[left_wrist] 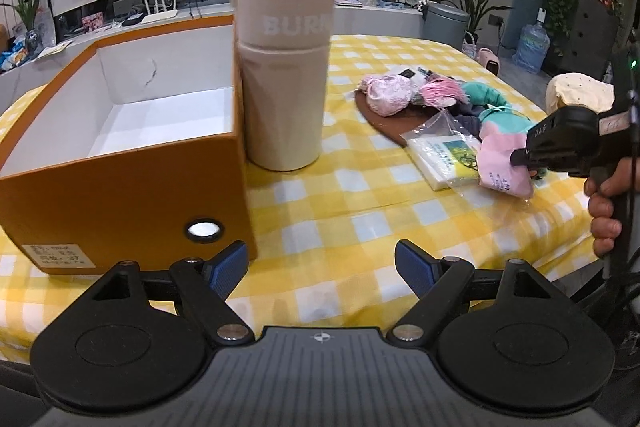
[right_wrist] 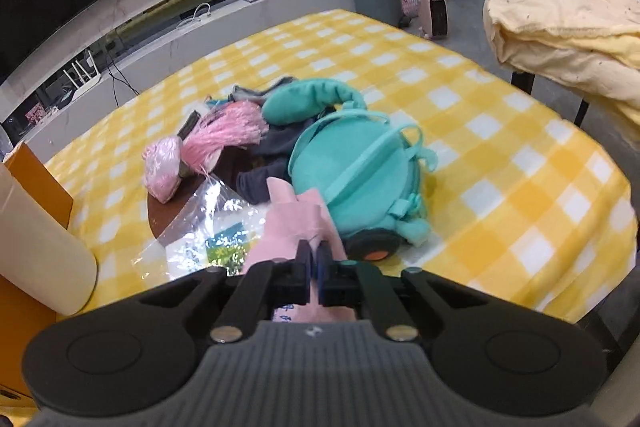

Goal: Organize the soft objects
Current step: 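Reach the right gripper toward the pink glove on the clear bag, then close the right gripper on the pink glove while the left gripper closes on the clear bag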

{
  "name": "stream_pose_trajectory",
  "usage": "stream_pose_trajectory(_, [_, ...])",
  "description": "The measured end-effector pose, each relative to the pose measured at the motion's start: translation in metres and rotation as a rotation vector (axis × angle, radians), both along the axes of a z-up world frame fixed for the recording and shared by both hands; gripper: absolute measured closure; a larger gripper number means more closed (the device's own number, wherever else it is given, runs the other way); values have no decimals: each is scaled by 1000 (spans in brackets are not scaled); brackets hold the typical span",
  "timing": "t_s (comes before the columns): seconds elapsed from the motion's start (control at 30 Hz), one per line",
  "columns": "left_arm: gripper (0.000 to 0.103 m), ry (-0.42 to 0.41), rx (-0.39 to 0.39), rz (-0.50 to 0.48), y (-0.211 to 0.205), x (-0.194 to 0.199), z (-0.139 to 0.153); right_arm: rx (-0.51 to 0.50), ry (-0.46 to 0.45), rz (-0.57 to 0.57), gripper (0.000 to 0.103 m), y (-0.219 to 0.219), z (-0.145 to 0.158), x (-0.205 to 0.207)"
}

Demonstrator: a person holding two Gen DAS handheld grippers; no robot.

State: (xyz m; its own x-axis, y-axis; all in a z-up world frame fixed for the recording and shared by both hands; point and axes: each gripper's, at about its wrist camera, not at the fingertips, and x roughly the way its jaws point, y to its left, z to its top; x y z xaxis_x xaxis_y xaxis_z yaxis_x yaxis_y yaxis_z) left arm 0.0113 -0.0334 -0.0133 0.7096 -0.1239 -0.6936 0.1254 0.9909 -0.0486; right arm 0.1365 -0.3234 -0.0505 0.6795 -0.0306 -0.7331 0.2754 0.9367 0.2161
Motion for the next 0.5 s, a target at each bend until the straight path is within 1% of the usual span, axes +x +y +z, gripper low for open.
stream_pose_trajectory(0.07, [6, -8, -13, -18, -6, 2, -1, 22, -25, 9, 103, -3, 7, -5])
stream_pose_trajectory(0.17, [6, -15, -52, -64, -18, 6, -6, 76, -65, 26, 103, -8, 18, -10])
stream_pose_trajectory(0.27, [6, 4, -93, -124, -36, 17, -16, 89, -75, 27, 103, -10, 23, -13])
stream_pose_trajectory(0.37, [6, 31, -188, -255, -58, 35, -32, 117, -85, 25, 103, -18, 25, -14])
stream_pose_trajectory(0.4, [6, 42, -219, -272, -64, 42, -37, 130, -91, 27, 103, -21, 24, -12])
stream_pose_trajectory(0.43, [6, 61, -248, -267, -69, 51, -43, 145, -96, 25, 103, -24, 24, -12])
stream_pose_trajectory(0.5, [7, 88, -281, -216, -75, 64, -52, 166, -104, 32, 103, -27, 24, -14])
